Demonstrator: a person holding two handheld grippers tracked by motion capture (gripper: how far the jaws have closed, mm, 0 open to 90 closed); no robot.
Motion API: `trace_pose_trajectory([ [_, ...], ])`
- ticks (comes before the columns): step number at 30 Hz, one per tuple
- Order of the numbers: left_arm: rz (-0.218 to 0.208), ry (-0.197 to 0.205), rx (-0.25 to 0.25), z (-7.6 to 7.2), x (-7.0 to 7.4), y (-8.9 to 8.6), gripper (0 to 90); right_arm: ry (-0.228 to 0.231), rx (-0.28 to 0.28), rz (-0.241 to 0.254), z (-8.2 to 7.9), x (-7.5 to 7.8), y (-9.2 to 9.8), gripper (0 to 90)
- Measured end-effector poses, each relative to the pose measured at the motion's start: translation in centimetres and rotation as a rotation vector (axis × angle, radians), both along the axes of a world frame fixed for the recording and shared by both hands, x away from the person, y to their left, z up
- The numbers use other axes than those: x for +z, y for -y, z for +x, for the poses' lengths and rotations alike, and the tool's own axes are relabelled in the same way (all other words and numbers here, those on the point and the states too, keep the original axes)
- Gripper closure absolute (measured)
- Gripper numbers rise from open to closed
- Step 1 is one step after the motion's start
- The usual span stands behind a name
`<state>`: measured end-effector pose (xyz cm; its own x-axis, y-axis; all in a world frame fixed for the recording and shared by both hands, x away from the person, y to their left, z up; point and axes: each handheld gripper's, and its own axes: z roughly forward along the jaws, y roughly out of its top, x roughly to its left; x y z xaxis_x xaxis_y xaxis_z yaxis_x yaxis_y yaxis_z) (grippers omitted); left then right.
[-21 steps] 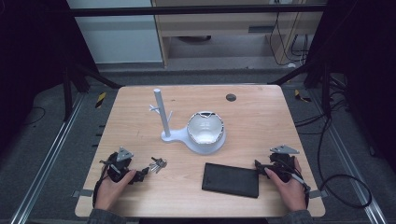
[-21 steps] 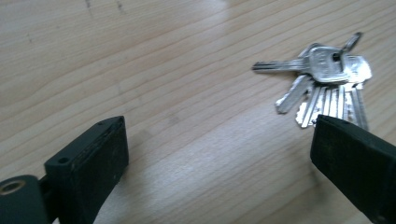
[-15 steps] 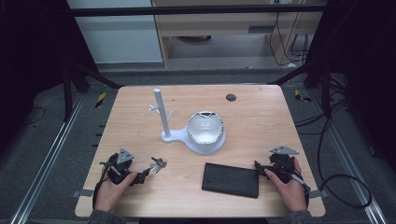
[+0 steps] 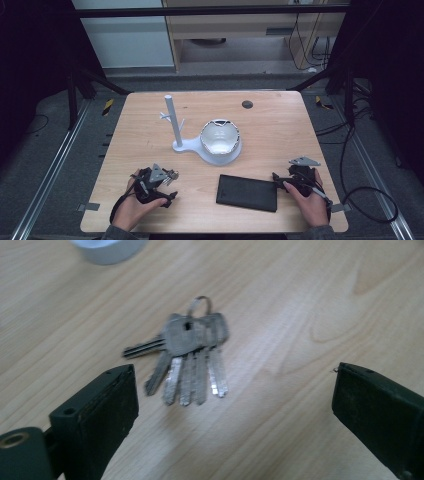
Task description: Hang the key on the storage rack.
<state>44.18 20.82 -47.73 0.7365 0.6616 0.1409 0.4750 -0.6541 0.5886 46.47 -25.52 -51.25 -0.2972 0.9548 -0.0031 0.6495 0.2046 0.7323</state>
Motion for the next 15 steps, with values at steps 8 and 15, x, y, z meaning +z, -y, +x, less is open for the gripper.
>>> trace_pose_trajectory([
  [8, 0.124, -0.069, -0.073, 2.0, 1.6, 1.7, 5.9, -0.001, 0.005, 0.000, 0.0, 0.0, 0.0, 4.2],
  [15, 0.172, -0.109, -0.088, 3.4, 2.3, 1.5, 8.8, -0.001, 0.005, 0.000, 0.0, 0.0, 0.0, 4.2],
])
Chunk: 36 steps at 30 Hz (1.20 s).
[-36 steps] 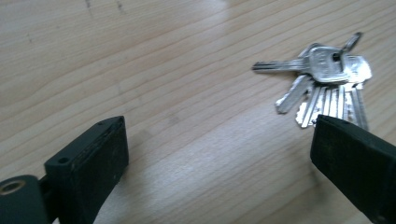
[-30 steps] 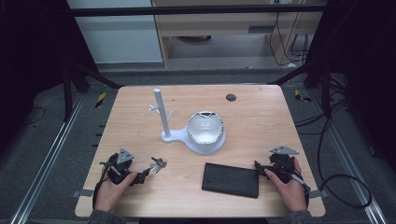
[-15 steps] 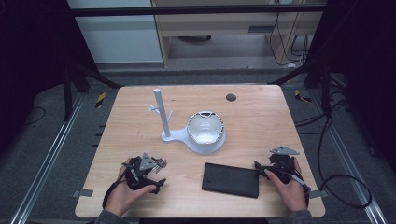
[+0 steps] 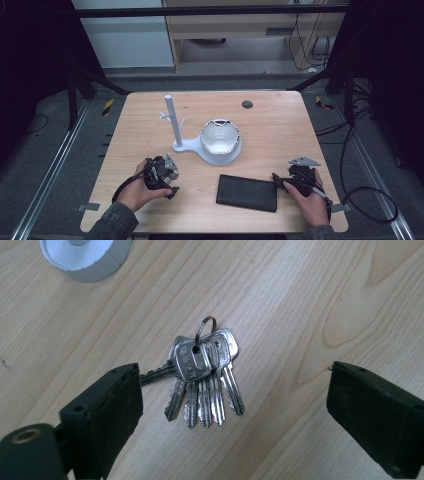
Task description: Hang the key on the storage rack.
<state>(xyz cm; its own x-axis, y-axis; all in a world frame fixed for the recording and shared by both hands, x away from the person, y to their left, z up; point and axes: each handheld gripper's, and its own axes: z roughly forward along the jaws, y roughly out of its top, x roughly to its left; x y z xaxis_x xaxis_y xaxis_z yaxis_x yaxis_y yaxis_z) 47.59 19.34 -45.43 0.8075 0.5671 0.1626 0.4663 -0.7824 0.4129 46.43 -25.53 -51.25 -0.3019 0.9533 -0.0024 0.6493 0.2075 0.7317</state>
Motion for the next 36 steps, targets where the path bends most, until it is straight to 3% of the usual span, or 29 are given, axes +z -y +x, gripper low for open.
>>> trace_pose_trajectory([
  [4, 0.001, -0.009, 0.010, 0.6, 0.4, -0.5, 15.6, 0.000, 0.001, 0.000, 0.0, 0.0, 0.0, 4.2],
  [8, -0.009, -0.016, 0.019, 1.1, 0.6, -1.3, 28.2, 0.000, 0.000, 0.000, 0.0, 0.0, 0.0, 4.2],
  [14, -0.003, -0.076, 0.008, 1.9, -0.3, -1.6, 45.0, 0.001, -0.001, 0.001, 0.0, 0.0, 0.0, 4.2],
  [17, 0.009, -0.081, 0.016, 2.4, -0.8, -1.8, 52.8, -0.001, -0.002, 0.003, 0.0, 0.0, 0.0, 4.2],
  [22, -0.053, -0.114, 0.061, 2.9, -1.6, -2.6, 53.9, 0.000, -0.001, 0.002, 0.0, 0.0, 0.0, 4.2],
  [29, -0.069, -0.165, 0.037, 2.7, -1.5, -2.5, 60.4, 0.000, -0.001, 0.002, 0.0, 0.0, 0.0, 4.2],
  [33, -0.043, -0.155, 0.016, 2.4, -1.4, -1.9, 68.0, -0.001, -0.002, 0.002, 0.0, 0.0, 0.0, 4.2],
  [36, -0.022, -0.114, 0.024, 2.3, -0.9, -1.7, 64.9, 0.000, -0.002, 0.002, 0.0, 0.0, 0.0, 4.2],
])
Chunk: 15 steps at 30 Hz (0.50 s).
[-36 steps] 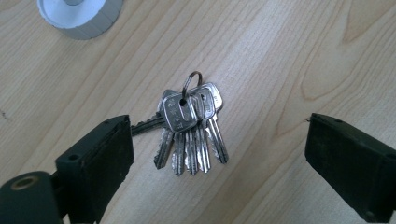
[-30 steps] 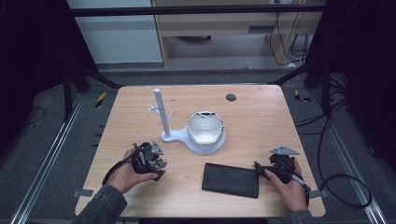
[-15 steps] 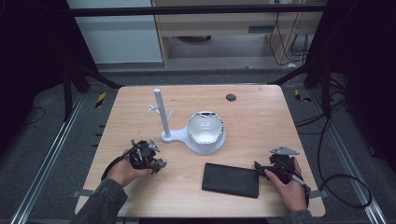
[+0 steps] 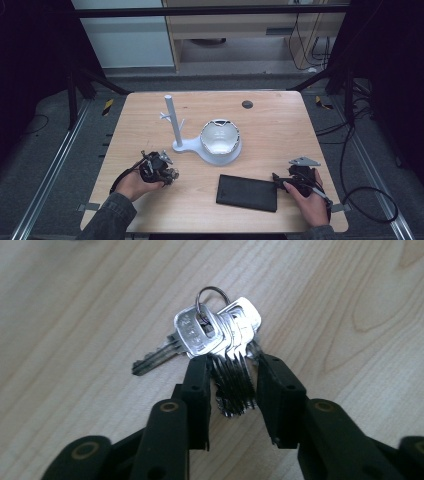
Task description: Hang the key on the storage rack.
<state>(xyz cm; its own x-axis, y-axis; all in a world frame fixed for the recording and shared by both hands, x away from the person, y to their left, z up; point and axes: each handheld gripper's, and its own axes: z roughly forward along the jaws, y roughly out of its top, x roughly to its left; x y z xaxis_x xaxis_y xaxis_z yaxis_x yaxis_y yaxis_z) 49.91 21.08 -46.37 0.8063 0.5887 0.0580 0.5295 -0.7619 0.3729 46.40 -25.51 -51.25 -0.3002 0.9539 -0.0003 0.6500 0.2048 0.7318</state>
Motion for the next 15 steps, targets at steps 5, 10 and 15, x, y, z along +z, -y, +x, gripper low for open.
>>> trace_pose_trajectory([
  [5, -0.025, 0.055, 0.009, 0.7, 0.6, -0.3, 40.1, 0.001, 0.001, 0.000, 0.0, 0.0, 0.0, 4.1],
  [10, -0.051, 0.012, -0.006, 1.6, -0.2, -0.4, 24.9, 0.001, 0.001, 0.000, 0.0, 0.0, 0.0, 4.2],
  [15, -0.026, -0.024, -0.021, 2.2, -0.9, -0.2, 23.7, 0.001, 0.001, 0.000, 0.0, 0.0, 0.0, 4.2],
])
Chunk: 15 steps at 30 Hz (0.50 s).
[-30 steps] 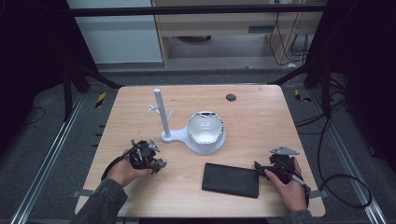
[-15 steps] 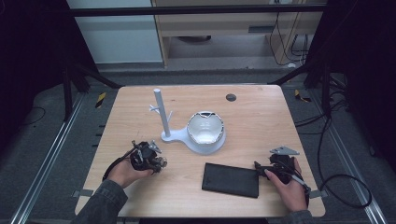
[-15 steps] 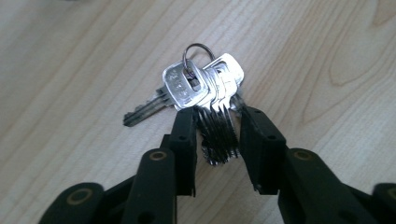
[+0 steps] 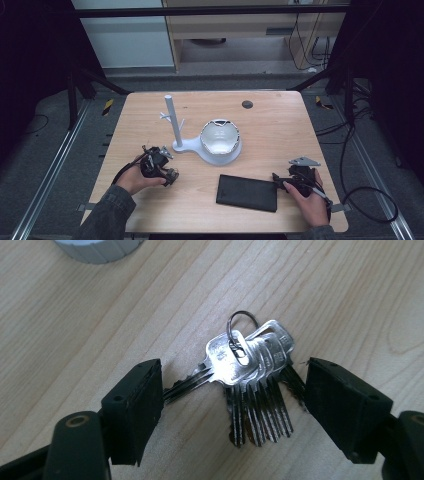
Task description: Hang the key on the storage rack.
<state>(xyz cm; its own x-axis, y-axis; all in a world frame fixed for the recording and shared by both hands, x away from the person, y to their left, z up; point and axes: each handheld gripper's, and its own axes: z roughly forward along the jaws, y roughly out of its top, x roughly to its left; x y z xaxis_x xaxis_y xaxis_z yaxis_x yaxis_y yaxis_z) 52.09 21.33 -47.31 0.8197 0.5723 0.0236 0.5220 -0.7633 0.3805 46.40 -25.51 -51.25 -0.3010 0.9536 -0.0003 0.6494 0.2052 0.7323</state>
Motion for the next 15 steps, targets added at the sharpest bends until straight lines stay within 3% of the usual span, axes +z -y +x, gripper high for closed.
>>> trace_pose_trajectory([
  [3, -0.003, -0.004, -0.004, 0.2, 0.0, 0.0, 25.0, 0.000, 0.000, 0.000, 0.0, 0.0, 0.0, 4.2],
  [5, 0.016, -0.014, -0.008, 0.1, 0.2, -0.1, 33.4, 0.000, 0.000, 0.000, 0.0, 0.0, 0.0, 4.1],
  [10, 0.038, -0.034, -0.025, -0.5, 0.6, 0.4, 65.4, -0.001, -0.001, 0.000, 0.0, 0.0, 0.0, 4.2],
  [15, 0.075, -0.027, -0.012, -1.1, 0.8, 1.0, 82.4, 0.001, 0.000, -0.001, 0.0, 0.0, 0.0, 4.1],
])
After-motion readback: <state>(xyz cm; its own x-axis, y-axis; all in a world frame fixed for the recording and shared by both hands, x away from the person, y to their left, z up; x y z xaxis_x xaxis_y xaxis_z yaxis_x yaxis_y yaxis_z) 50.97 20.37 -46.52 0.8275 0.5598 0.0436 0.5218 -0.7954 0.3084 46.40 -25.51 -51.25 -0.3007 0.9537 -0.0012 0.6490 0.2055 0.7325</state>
